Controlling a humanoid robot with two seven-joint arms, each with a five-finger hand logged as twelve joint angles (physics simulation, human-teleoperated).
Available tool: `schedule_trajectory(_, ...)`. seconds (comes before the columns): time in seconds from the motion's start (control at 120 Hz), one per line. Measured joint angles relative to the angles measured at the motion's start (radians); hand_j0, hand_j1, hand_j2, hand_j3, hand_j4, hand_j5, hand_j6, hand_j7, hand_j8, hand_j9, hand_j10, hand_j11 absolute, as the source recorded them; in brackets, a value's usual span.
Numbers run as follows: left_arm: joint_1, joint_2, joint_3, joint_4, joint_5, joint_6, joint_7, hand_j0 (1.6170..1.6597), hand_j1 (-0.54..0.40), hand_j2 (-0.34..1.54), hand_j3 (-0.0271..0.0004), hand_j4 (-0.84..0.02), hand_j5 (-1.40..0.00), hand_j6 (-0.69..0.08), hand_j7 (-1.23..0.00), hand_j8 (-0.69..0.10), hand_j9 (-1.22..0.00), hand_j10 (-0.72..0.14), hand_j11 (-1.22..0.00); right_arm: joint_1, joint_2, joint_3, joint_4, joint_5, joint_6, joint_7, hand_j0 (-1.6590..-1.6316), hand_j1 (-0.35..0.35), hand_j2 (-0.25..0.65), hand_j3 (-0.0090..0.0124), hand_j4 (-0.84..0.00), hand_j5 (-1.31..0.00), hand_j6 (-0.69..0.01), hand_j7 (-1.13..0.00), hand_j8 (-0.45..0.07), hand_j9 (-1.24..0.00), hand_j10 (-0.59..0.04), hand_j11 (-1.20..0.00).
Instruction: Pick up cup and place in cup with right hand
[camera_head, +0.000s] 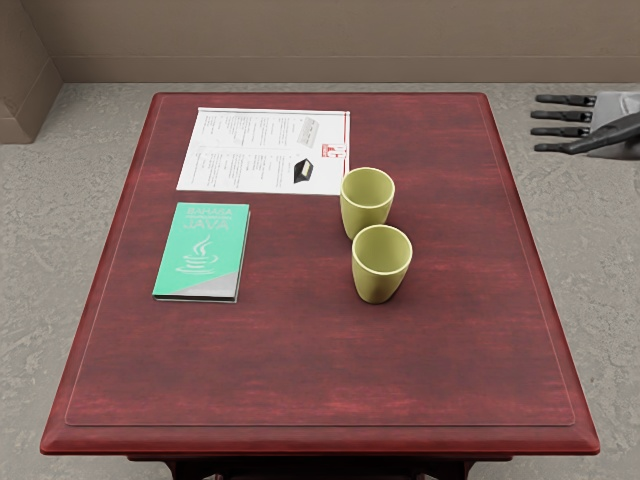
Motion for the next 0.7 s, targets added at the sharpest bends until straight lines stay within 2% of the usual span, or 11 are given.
schedule_trajectory(0.142,0.000,0.000,0.000,0.000,0.000,0.000,0.000,1.6580,0.349,0.00,-0.0001,0.000,0.00,0.000,0.00,0.000,0.00,0.000,0.00,-0.007,-0.012,0.008,0.002,-0.002,0.000,0.000,-1.6580,-0.349,-0.001,0.0000,0.000,0.00,0.004,0.00,0.003,0.00,0.003,0.00)
schedule_trajectory(0.2,0.000,0.000,0.000,0.000,0.000,0.000,0.000,1.6581,0.349,0.00,-0.0001,0.000,0.00,0.000,0.00,0.000,0.00,0.000,0.00,0.007,-0.004,0.008,0.002,-0.011,0.000,0.000,-1.6580,-0.349,0.000,0.0000,0.000,0.00,0.005,0.00,0.004,0.00,0.003,0.00)
schedule_trajectory(0.358,0.000,0.000,0.000,0.000,0.000,0.000,0.000,1.6581,0.349,0.00,-0.0001,0.000,0.00,0.000,0.00,0.000,0.00,0.000,0.00,0.095,0.086,0.004,0.019,-0.202,0.000,0.000,-1.6580,-0.349,0.000,0.0000,0.000,0.00,0.004,0.00,0.004,0.00,0.003,0.00)
schedule_trajectory(0.425,0.000,0.000,0.000,0.000,0.000,0.000,0.000,1.6581,0.349,0.00,-0.0001,0.000,0.00,0.000,0.00,0.000,0.00,0.000,0.00,0.129,0.098,0.006,0.124,-0.296,0.000,0.000,-1.6580,-0.349,-0.001,0.0000,0.000,0.00,0.004,0.00,0.003,0.00,0.002,0.00)
schedule_trajectory(0.533,0.000,0.000,0.000,0.000,0.000,0.000,0.000,1.6581,0.349,0.00,-0.0001,0.000,0.00,0.000,0.00,0.000,0.00,0.000,0.00,0.192,0.055,0.009,0.432,-0.460,-0.005,0.000,-1.6580,-0.349,0.000,0.0000,0.000,0.00,0.002,0.00,0.002,0.00,0.001,0.00)
schedule_trajectory(0.575,0.000,0.000,0.000,0.000,0.000,0.000,0.000,1.6581,0.349,0.00,-0.0001,0.000,0.00,0.000,0.00,0.000,0.00,0.000,0.00,0.225,0.057,0.008,0.529,-0.536,-0.039,0.000,-1.6581,-0.349,0.000,0.0000,0.000,0.00,0.001,0.00,0.001,0.00,0.001,0.00)
schedule_trajectory(0.642,0.000,0.000,0.000,0.000,0.000,0.000,0.000,1.6581,0.349,0.00,-0.0001,0.000,0.00,0.000,0.00,0.000,0.00,0.000,0.00,0.262,0.112,0.004,0.622,-0.671,-0.115,0.000,-1.6581,-0.348,0.000,0.0000,-0.002,0.00,-0.001,0.00,-0.001,0.00,-0.001,0.00)
schedule_trajectory(0.7,0.000,0.000,0.000,0.000,0.000,0.000,0.000,1.6581,0.349,0.00,-0.0001,0.000,0.00,0.000,0.00,0.000,0.00,0.000,0.00,0.280,0.160,0.002,0.666,-0.753,-0.190,0.000,-1.6581,-0.309,-0.007,0.0000,-0.034,-0.04,-0.033,-0.04,-0.033,-0.04,-0.033,-0.04)
